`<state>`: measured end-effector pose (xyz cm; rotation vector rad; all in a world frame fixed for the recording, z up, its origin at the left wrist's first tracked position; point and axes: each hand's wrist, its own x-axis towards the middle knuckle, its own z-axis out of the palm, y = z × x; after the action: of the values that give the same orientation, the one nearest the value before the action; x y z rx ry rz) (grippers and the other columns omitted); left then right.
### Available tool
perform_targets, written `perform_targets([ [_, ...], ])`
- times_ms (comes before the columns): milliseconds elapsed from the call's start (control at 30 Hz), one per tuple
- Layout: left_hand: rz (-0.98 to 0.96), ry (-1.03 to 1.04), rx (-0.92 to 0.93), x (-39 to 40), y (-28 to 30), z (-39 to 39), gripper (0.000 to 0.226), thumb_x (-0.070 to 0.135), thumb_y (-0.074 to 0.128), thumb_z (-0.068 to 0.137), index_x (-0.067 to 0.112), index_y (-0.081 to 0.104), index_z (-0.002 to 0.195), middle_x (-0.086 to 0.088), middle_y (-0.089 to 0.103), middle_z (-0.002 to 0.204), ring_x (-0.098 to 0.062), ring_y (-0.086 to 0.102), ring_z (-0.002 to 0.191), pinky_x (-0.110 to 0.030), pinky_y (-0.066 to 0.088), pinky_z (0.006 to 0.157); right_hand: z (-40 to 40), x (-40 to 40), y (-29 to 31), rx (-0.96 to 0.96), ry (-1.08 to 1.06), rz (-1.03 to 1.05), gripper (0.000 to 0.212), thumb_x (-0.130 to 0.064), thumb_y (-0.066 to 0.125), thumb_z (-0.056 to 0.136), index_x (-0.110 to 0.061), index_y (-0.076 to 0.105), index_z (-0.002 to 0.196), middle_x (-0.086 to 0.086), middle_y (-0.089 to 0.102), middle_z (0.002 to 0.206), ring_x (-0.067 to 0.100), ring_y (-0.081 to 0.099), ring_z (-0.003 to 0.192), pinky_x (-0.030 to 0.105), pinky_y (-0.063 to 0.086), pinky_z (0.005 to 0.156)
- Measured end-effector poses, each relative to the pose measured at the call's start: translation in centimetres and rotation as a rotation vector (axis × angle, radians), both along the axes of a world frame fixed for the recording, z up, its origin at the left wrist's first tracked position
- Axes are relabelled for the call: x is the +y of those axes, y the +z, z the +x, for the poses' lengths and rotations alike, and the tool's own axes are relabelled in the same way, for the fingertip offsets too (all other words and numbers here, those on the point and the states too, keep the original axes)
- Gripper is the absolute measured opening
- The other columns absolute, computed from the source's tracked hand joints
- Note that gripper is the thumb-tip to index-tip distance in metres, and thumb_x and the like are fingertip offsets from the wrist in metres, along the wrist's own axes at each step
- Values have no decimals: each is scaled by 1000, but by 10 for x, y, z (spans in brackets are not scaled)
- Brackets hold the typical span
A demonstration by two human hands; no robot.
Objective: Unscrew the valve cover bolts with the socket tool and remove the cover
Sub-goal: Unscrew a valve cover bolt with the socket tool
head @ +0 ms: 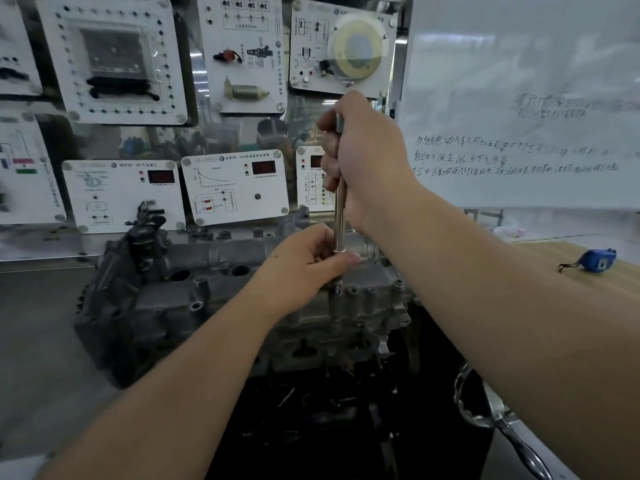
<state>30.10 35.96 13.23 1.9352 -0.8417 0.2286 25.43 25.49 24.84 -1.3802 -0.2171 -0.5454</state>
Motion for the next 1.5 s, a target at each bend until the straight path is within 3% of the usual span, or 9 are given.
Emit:
perform_targets([
  [233,-28,-136,75,9,-4,5,23,62,55,83,54,69,100,11,78,101,-9,74,100,-43,56,99,-1,-3,0,-17,183,25,43,-23,44,97,-25,36,55,-7,27,48,15,16,44,23,16,43],
  [500,-53,-2,4,4,-5,3,35,70,63,74,37,60,86,4,75,83,-21,73,80,-53,59,88,-4,-1,-2,40,189,-45,39,-32,44,103,-20,49,66,-3,39,52,13,30,45,28,26,50],
  [600,-14,60,-35,2,-5,2,43,74,60,73,33,58,87,3,65,73,-11,61,66,-50,58,80,-6,3,2,32,69,-91,27,-23,43,100,-18,55,75,-4,42,57,13,35,49,28,32,51],
  [767,5,-100,52,6,-2,-2,27,65,54,81,51,67,101,14,77,99,-3,72,93,-35,57,91,-5,3,-2,-29,51,32,38,-20,44,96,-22,40,58,-4,29,51,14,21,44,29,20,48],
  [967,-29,-65,9,8,-4,-2,7,53,63,90,48,68,91,13,78,93,-9,74,90,-45,59,94,-6,-1,0,9,251,-65,44,-27,46,100,-23,38,57,-6,28,48,14,19,43,24,21,46],
  [1133,-13,93,-70,-1,-3,-2,42,74,60,70,35,58,85,6,72,80,-7,66,67,-34,59,72,-3,2,-2,46,-17,-78,26,-30,48,98,-18,54,75,-4,40,58,15,34,53,29,34,53],
  [1233,-26,-8,8,2,-4,0,35,68,63,73,38,66,91,4,75,88,-17,73,83,-40,62,84,-3,2,-4,-4,0,26,28,-24,46,95,-17,50,68,-6,37,50,14,28,46,29,25,49],
  [1333,-75,-153,110,9,-4,2,24,56,62,83,43,72,99,7,79,100,-10,74,100,-33,58,94,-2,-4,-4,-14,141,102,39,-26,41,97,-22,40,59,-7,31,45,13,19,41,23,17,47],
  [1500,-26,-128,43,9,-4,3,24,63,57,80,52,69,97,14,78,100,-8,73,99,-36,57,96,-1,-12,-1,40,323,-26,47,-38,42,103,-23,34,59,-6,22,49,15,13,43,21,19,43],
])
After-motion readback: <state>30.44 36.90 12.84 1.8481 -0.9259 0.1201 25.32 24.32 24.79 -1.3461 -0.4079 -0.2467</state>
